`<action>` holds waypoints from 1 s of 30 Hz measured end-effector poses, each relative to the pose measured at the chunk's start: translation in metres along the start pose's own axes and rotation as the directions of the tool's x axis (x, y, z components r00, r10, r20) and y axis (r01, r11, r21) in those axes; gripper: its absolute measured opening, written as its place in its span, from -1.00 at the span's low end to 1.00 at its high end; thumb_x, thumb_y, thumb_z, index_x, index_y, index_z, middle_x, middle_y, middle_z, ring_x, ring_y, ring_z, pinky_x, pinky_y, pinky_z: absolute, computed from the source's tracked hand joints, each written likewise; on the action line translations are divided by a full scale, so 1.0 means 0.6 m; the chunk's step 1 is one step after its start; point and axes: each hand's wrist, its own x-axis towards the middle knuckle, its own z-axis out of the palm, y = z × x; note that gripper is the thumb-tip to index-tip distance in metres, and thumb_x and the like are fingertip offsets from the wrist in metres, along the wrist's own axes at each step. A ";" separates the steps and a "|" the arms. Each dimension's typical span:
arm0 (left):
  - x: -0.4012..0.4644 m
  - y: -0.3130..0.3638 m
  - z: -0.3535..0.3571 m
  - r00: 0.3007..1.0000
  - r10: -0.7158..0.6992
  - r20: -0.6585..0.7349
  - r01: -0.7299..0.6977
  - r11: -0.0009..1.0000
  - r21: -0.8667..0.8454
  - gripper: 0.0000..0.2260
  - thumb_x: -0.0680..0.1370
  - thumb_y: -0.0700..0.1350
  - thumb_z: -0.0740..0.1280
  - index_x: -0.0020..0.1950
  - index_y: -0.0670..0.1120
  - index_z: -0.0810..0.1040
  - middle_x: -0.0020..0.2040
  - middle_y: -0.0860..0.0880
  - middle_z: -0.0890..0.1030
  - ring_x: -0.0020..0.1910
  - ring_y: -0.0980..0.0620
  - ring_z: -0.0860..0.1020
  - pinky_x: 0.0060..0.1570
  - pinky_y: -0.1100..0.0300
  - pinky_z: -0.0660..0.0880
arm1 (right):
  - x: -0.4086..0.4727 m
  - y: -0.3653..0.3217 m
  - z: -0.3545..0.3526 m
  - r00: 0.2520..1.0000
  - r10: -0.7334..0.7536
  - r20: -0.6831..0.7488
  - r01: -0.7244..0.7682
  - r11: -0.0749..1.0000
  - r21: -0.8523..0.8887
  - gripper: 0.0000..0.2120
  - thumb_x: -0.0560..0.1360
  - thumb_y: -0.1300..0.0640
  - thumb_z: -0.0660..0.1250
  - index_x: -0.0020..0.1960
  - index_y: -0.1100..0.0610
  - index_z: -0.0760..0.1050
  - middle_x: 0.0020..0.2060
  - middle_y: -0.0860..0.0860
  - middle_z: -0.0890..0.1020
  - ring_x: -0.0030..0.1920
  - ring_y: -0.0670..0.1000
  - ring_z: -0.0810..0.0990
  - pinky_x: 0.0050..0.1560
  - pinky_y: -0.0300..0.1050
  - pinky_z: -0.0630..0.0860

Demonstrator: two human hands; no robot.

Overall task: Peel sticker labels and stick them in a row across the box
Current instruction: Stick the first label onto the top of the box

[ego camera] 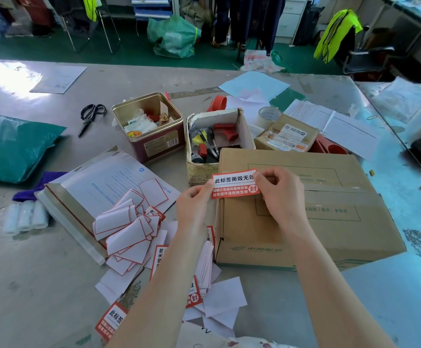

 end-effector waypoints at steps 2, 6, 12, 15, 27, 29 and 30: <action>0.003 -0.003 0.002 1.000 0.001 0.001 -0.001 1.000 0.010 -0.83 0.52 0.00 0.34 -0.07 -0.09 0.60 -0.20 0.08 0.57 -0.20 0.18 0.45 -0.28 0.36 0.26 | 0.000 0.001 0.000 1.000 0.004 0.003 -0.004 1.000 -0.009 -0.85 0.51 0.06 0.32 -0.15 0.12 0.57 -0.23 -0.04 0.65 -0.26 -0.06 0.53 -0.30 -0.25 0.36; 0.010 -0.010 -0.001 1.000 0.013 -0.010 -0.013 1.000 0.010 -0.79 0.51 -0.01 0.36 -0.09 -0.15 0.62 -0.21 0.05 0.59 -0.20 0.17 0.46 -0.27 0.33 0.29 | 0.002 0.003 0.002 1.000 -0.010 -0.008 0.010 1.000 -0.025 -0.84 0.50 0.06 0.32 -0.18 0.13 0.57 -0.27 -0.01 0.64 -0.29 -0.04 0.51 -0.32 -0.24 0.33; 0.013 -0.020 0.003 1.000 0.020 0.002 -0.020 0.999 0.043 -0.81 0.51 0.02 0.36 -0.17 -0.08 0.62 -0.21 0.02 0.62 -0.18 0.15 0.50 -0.19 0.25 0.41 | 0.001 0.006 0.001 1.000 0.001 0.001 -0.001 1.000 -0.031 -0.86 0.50 0.07 0.33 -0.18 0.12 0.56 -0.27 -0.01 0.64 -0.27 -0.01 0.52 -0.29 -0.20 0.35; 0.009 -0.026 0.010 0.998 0.066 0.002 -0.066 0.994 0.090 -0.79 0.53 0.04 0.32 -0.14 -0.08 0.60 -0.23 0.06 0.59 -0.23 0.20 0.48 -0.28 0.29 0.37 | 0.001 0.005 0.001 1.000 0.011 0.007 -0.010 0.999 -0.041 -0.86 0.50 0.07 0.32 -0.18 0.11 0.56 -0.27 -0.03 0.64 -0.26 -0.01 0.53 -0.25 -0.18 0.38; 0.031 -0.047 -0.001 0.896 0.390 0.210 -0.443 0.781 0.440 -0.61 0.62 -0.04 0.17 0.44 -0.04 0.27 0.43 -0.02 0.31 0.41 0.05 0.26 0.39 0.13 0.23 | -0.001 0.005 0.000 1.000 0.007 0.009 -0.006 0.997 -0.074 -0.85 0.51 0.07 0.30 -0.17 0.12 0.56 -0.29 -0.06 0.61 -0.25 0.00 0.54 -0.27 -0.20 0.36; 0.023 -0.042 -0.002 0.863 0.438 0.254 -0.505 0.767 0.396 -0.64 0.65 -0.13 0.07 0.46 -0.05 0.26 0.45 0.00 0.31 0.44 0.09 0.23 0.40 0.21 0.18 | 0.000 0.007 0.000 1.000 0.009 0.011 -0.008 0.997 -0.071 -0.85 0.51 0.07 0.31 -0.18 0.11 0.56 -0.31 -0.06 0.60 -0.25 -0.01 0.54 -0.26 -0.20 0.36; 0.018 -0.038 -0.003 0.851 0.447 0.275 -0.523 0.771 0.365 -0.64 0.65 -0.15 0.05 0.46 -0.06 0.27 0.45 0.01 0.32 0.43 0.13 0.24 0.41 0.20 0.21 | 0.000 0.008 0.000 1.000 0.010 0.011 -0.009 0.997 -0.072 -0.85 0.51 0.07 0.31 -0.18 0.11 0.56 -0.31 -0.06 0.60 -0.25 0.00 0.55 -0.25 -0.20 0.37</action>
